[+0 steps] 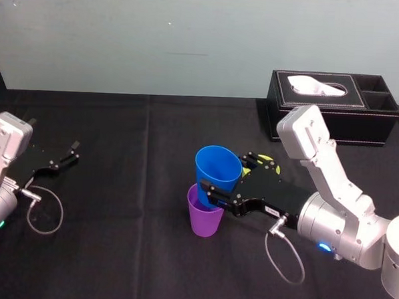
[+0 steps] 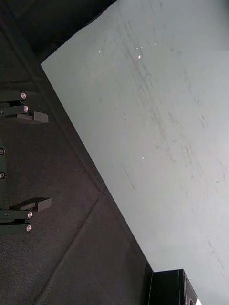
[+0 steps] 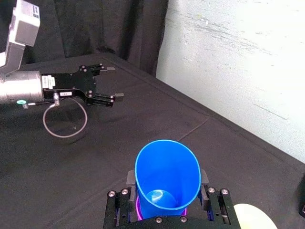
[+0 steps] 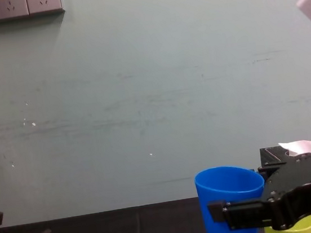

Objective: Stack the three plastic cups sequentially using one hand.

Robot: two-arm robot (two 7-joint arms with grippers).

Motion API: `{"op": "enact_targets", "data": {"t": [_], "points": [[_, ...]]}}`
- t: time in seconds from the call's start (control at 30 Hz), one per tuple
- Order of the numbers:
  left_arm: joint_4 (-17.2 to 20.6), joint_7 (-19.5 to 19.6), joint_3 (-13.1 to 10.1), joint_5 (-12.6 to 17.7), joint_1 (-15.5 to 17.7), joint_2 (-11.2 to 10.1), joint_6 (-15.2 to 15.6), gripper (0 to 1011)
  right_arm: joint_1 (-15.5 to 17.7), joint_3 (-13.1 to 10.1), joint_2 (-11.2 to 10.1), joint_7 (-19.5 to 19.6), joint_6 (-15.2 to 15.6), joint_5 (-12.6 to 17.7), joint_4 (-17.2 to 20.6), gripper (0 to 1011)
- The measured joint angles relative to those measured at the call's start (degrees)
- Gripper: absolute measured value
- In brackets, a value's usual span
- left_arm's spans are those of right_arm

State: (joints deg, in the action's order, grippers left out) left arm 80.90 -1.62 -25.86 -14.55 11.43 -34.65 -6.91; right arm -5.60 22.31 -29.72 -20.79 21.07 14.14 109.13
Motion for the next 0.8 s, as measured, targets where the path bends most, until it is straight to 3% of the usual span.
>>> {"op": "enact_targets", "data": {"t": [0.8], "points": [[0.0, 0.0, 0.0, 0.0, 0.0, 0.0, 0.0, 1010, -0.6, 0.5, 1.7, -0.5, 0.1, -2.5, -2.0, 743]]}}
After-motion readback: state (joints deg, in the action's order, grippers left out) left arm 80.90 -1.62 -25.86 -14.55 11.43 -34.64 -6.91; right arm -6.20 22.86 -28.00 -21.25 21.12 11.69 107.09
